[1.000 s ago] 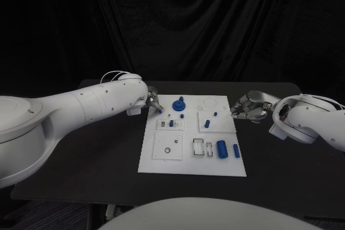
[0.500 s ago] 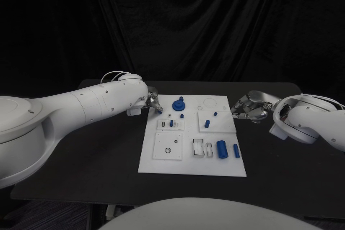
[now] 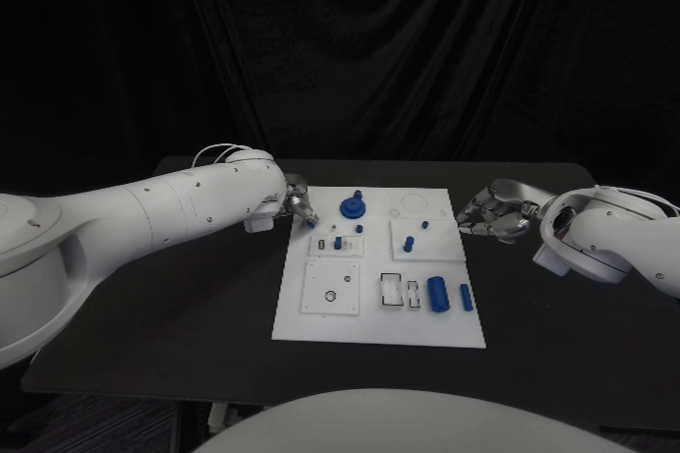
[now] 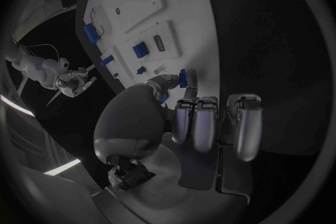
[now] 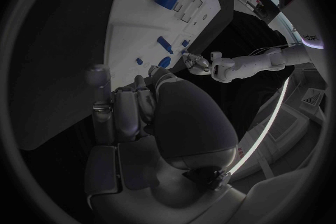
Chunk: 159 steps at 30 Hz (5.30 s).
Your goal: Assemble the parts on the task board
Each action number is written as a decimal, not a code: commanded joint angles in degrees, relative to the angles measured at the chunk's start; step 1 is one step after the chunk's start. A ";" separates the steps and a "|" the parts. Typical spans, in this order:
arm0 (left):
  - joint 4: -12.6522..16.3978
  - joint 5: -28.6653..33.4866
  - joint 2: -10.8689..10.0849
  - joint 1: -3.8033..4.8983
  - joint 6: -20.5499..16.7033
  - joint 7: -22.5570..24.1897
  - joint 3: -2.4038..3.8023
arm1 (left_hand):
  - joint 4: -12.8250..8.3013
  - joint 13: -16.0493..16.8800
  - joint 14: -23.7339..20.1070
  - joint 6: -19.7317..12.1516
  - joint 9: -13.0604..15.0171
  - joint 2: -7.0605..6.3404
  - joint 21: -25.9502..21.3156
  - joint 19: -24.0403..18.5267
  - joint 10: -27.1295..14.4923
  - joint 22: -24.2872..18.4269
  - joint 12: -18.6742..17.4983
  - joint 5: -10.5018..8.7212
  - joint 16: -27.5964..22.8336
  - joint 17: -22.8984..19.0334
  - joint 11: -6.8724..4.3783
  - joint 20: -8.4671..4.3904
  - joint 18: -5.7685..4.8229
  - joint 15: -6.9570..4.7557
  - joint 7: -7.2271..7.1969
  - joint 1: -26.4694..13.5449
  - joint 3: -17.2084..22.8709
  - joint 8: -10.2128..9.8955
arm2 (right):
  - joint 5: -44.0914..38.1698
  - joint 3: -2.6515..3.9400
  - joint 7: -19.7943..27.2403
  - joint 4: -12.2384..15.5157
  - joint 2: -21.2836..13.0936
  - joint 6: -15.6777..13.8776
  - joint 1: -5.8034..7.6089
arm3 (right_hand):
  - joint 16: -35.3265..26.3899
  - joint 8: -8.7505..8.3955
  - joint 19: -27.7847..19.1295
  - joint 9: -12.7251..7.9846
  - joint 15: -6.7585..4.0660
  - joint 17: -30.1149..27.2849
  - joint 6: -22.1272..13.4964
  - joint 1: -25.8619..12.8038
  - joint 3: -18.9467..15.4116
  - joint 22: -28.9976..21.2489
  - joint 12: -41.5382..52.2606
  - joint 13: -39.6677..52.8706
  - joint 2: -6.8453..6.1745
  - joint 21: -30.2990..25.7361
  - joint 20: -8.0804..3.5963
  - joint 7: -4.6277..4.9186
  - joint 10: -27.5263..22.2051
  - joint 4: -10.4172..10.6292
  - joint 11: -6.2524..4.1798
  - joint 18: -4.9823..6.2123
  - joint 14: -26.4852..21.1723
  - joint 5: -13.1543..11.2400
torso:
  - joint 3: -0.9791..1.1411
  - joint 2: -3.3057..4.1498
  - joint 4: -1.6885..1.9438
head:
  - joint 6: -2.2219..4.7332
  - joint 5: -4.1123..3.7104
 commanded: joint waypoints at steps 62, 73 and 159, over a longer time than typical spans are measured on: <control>18.40 0.07 -8.95 -2.88 -10.76 -2.18 0.02 | 1.30 14.00 4.44 2.45 -1.07 0.60 0.20 0.30 4.92 10.81 -1.21 -9.58 -1.37 10.81 -0.45 -0.48 0.17 -0.57 -1.03 -3.95 1.44 -1.39 | -0.07 0.03 -0.52 -0.19 -0.74 -0.26 -0.74 | -0.60 0.35 -0.45 -0.23 0.01 -0.35 -0.09 0.58 1.11 3.93 -0.94 -1.10 0.10 -0.78 -0.07 0.32 -1.49 0.01 -0.05 1.05 -0.52 1.61 | 0.18 -0.07 0.24 | 0.01 0.76; 18.63 0.07 -9.08 -3.20 -10.52 -2.45 0.02 | 1.35 13.97 4.41 2.42 -1.09 0.60 0.18 0.24 4.88 10.77 -1.25 -9.67 -1.40 10.75 -0.44 -0.47 0.19 -0.56 -1.01 -3.99 1.42 -1.43 | -0.07 0.03 -0.73 -0.18 -0.78 0.19 -0.74 | -0.93 0.36 -0.56 -0.24 0.01 -0.75 -0.09 0.57 1.17 3.86 -1.26 -1.50 0.10 -1.12 -0.07 0.32 -1.87 0.02 -0.05 1.10 -0.69 1.66 | 0.11 0.05 0.14 | 0.01 1.04; 18.82 0.07 -9.99 -3.59 -6.03 -3.48 0.02 | 5.63 13.18 3.70 2.43 -1.70 1.68 -2.06 -1.87 3.89 9.31 -2.30 -1.58 -2.11 9.39 -0.05 -0.02 0.96 -0.14 -0.65 -1.77 -4.69 -3.54 | -0.07 0.03 -3.52 -0.60 -0.43 4.16 -0.76 | -3.55 0.47 -2.24 -0.59 0.06 -3.60 -0.19 0.76 2.63 2.75 -3.70 -4.30 -0.08 -5.98 -0.02 0.39 -4.25 -0.29 0.00 1.78 -2.16 2.07 | 0.12 0.00 0.15 | 0.01 1.41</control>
